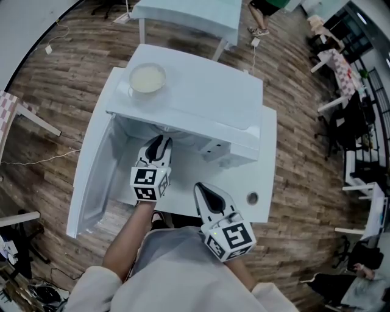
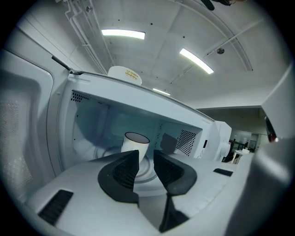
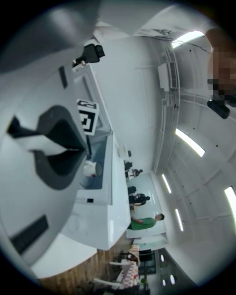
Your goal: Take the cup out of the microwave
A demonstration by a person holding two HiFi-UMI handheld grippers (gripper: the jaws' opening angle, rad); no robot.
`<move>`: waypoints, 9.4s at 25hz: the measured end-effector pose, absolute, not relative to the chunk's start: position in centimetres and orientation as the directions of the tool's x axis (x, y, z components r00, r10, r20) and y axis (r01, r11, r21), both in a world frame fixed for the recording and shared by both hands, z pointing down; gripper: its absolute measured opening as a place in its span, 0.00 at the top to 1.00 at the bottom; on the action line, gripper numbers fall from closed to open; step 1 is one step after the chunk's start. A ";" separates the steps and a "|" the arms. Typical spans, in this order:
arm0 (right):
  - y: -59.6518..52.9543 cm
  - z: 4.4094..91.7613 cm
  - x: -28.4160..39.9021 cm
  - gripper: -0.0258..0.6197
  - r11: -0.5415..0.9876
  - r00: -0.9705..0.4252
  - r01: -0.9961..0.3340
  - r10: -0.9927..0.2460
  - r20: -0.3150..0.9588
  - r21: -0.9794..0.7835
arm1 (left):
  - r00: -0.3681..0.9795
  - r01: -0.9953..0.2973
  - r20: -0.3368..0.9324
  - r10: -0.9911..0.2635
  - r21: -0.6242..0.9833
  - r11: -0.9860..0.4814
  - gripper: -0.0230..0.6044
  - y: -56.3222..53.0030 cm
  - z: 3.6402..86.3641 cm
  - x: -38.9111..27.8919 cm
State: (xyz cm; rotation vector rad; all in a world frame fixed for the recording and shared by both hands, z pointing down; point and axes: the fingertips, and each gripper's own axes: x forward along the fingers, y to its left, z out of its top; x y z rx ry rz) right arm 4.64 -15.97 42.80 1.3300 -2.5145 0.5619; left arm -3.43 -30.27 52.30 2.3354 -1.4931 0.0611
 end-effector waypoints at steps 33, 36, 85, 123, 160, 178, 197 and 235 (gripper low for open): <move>-19.0 45.1 8.1 0.92 0.454 -0.512 -0.859 -0.733 0.447 -0.238 | 0.375 -0.924 0.257 -0.891 0.175 -0.339 0.70 -37.3 56.6 -3.0; -19.1 45.2 8.4 0.92 0.456 -0.512 -0.858 -0.731 0.452 -0.235 | 0.360 -0.931 0.237 -0.902 0.146 -0.333 0.72 -37.4 56.4 -2.8; -15.5 44.8 6.2 0.92 0.513 -0.558 -0.827 -0.701 0.445 -0.230 | 0.334 -0.942 0.200 -0.921 0.100 -0.320 0.86 -33.0 55.2 -4.3; -13.7 43.3 3.9 0.92 0.522 -0.568 -0.822 -0.720 0.398 -0.229 | 0.417 -0.909 0.173 -0.892 0.098 -0.406 0.86 -28.5 52.1 -3.8; -11.3 41.3 0.8 0.92 0.533 -0.577 -0.817 -0.754 0.313 -0.221 | 0.438 -0.897 0.198 -0.877 0.160 -0.412 0.86 -22.5 49.6 -6.9; -10.2 39.7 0.0 0.93 0.544 -0.579 -0.816 -0.767 0.277 -0.197 | 0.479 -0.870 0.196 -0.856 0.237 -0.432 0.86 -18.2 46.6 -7.7; -8.8 38.3 0.4 0.93 0.555 -0.602 -0.797 -0.757 0.254 -0.236 | 0.512 -0.836 0.159 -0.844 0.317 -0.447 0.86 -12.7 43.1 -8.8; -7.6 34.5 0.7 0.93 0.707 -0.727 -0.685 -0.654 0.207 -0.174 | 0.503 -0.826 0.102 -0.858 0.348 -0.442 0.86 -9.3 38.7 -10.5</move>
